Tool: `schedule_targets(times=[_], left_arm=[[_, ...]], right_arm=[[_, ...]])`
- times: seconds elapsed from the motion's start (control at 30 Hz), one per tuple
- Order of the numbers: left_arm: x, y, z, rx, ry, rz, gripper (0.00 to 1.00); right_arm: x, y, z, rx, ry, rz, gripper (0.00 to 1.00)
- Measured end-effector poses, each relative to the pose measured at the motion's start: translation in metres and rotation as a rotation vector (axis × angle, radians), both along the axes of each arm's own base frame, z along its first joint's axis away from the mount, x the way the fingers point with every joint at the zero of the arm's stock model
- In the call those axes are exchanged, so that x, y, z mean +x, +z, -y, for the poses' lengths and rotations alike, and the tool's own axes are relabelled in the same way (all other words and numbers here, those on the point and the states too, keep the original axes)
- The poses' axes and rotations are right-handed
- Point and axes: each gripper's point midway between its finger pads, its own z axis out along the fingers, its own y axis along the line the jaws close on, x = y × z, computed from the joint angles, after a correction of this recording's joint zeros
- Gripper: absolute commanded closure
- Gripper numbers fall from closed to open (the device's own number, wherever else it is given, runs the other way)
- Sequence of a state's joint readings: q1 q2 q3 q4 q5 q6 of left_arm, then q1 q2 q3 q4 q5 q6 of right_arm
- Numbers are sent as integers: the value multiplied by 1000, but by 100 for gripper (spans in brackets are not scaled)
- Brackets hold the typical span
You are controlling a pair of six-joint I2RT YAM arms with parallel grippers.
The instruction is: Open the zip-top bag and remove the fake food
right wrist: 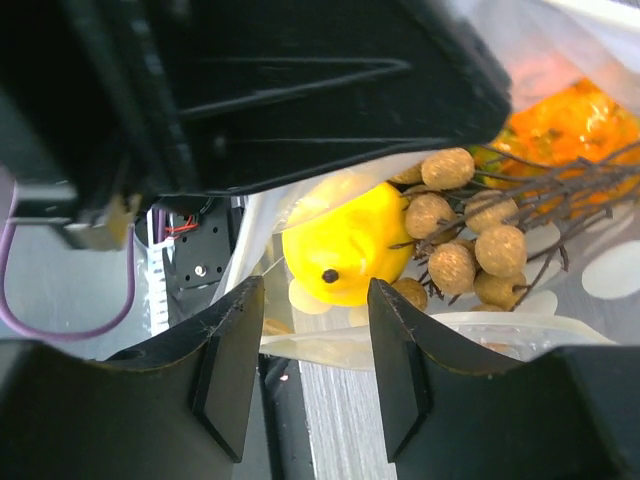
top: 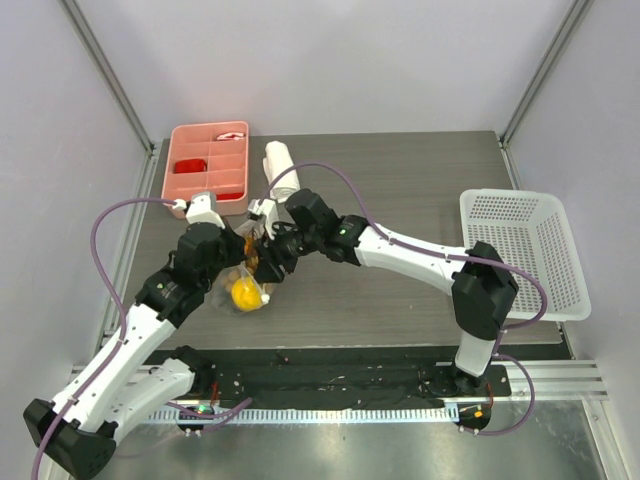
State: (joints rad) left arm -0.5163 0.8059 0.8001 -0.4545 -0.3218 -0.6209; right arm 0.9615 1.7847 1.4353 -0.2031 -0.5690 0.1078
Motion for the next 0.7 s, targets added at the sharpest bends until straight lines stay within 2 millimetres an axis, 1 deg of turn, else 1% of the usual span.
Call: schedule_targets(times=[0.13,0.17,0.23,0.27,0.33,0.37,0.4,0.43,0.47,0.53,0.57,0.63,0.7], left_arm=[[0,1,0,-2,0,2,100],[0,1,0,-2,0,2,100],[-1,1,0,-2,0,2,100],[-1,1,-1,-1,0,1,100],[-2,1,-1,-2,0,1,100],[-2,1,-1,-3,0,2,100],[-2,1,-1,-3,0,2,100],[-3,2,-1,-4,0,3,100],[-3,2,-2,-4,1,3,100],[-4,3,-2,-5,2,5,100],[-5,3,-3,-6,2,7,100],[-6,5,-4,-6,4,11,100],[-8,7,-6,-8,10,18,100]], right_arm=[[-6,2,-1,19,59,18,50],[-7,2,-2,22,70,20,52],[-9,-1,-6,30,91,20,53],[-10,-4,-7,29,98,15,55],[-11,-12,-11,25,108,6,61],[-11,-17,-13,23,111,3,73],[-10,-22,-15,21,112,-2,78],[-10,-27,-17,16,112,-7,81],[-8,-32,-18,7,106,-14,86],[-5,-37,-19,-6,89,-22,93],[-2,-39,-19,-14,69,-20,99],[5,-34,-20,-9,26,2,99],[12,-24,-19,8,-24,28,99]])
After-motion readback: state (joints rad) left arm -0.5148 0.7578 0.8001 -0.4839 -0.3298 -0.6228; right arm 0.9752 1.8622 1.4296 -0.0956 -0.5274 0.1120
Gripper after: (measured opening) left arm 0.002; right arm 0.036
